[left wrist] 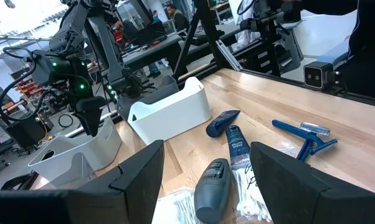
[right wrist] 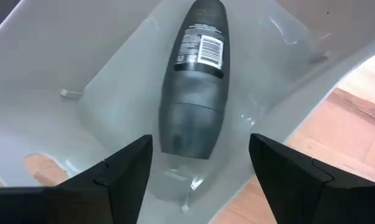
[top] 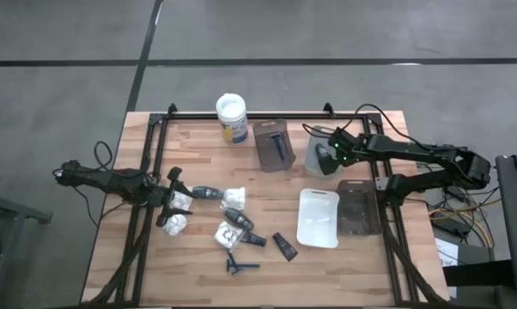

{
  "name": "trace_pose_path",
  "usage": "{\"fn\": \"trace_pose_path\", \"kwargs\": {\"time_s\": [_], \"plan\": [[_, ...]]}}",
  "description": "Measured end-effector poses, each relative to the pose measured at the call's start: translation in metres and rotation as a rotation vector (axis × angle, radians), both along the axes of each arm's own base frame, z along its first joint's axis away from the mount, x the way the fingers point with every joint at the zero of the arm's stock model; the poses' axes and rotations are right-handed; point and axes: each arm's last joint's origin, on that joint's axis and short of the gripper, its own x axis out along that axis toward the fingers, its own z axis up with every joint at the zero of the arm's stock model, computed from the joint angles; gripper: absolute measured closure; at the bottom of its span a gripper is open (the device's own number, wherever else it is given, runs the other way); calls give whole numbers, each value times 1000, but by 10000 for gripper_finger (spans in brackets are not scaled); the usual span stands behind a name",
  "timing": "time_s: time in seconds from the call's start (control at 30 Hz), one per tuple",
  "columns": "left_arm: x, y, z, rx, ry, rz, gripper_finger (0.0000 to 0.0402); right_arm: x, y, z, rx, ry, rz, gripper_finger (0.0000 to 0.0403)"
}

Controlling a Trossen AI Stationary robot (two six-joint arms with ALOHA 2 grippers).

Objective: Pick & Place Travel size toiletries
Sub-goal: Put the gray deodorant into the gray bin

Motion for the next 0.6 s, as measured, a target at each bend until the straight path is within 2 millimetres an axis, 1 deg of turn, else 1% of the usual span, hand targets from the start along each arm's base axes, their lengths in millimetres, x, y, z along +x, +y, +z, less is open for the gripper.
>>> {"fn": "trace_pose_path", "kwargs": {"time_s": [0.33, 0.6], "plan": [[0, 0, 0, 0, 0, 0, 158, 15, 3, 22, -48, -56, 92, 115], [0, 0, 0, 0, 0, 0, 158, 30, 15, 42, -74, -115, 173, 111]]}}
